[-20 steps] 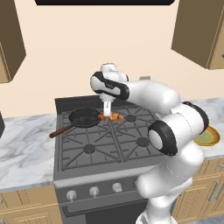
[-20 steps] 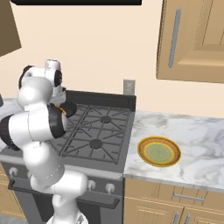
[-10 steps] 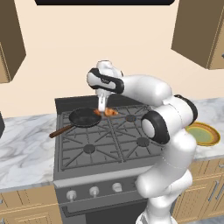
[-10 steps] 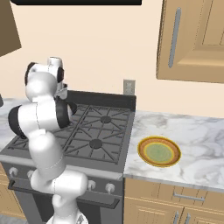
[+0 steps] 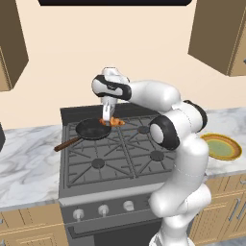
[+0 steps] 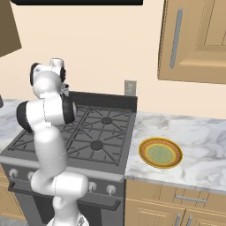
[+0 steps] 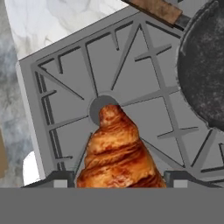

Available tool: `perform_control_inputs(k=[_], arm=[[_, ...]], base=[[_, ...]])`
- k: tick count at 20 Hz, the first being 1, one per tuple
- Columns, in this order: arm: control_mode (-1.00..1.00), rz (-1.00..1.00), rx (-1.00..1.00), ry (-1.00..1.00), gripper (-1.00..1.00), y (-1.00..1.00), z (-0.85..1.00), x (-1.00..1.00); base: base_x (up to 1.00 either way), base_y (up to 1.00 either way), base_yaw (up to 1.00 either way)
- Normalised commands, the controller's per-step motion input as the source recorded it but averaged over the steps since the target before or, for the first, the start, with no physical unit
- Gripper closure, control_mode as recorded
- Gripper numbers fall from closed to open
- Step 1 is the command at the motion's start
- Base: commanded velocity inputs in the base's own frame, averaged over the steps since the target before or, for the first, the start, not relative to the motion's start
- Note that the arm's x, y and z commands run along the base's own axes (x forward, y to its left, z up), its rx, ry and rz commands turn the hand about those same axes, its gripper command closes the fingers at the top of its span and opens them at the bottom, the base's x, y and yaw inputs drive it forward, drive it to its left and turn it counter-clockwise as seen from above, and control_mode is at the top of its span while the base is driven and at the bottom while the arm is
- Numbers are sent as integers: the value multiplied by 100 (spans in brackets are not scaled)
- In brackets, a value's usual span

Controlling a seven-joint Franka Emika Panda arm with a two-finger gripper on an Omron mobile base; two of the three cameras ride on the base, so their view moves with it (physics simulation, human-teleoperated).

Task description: Pick the croissant and place it on the pan. Then turn on the stove to warm the croissant.

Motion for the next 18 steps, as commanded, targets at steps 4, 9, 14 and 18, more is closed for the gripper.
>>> perform_control_inputs(k=[4,9,14,18], arm=[[-100,-2,0,0,100,14,-17,17],[-100,0,0,-2,100,7,-7,10],[-100,-2,0,-11,100,1,-15,4],[-100,-5,0,-22,100,0,-13,0]], base=[[0,0,0],[0,0,0],[0,0,0],[0,0,0]])
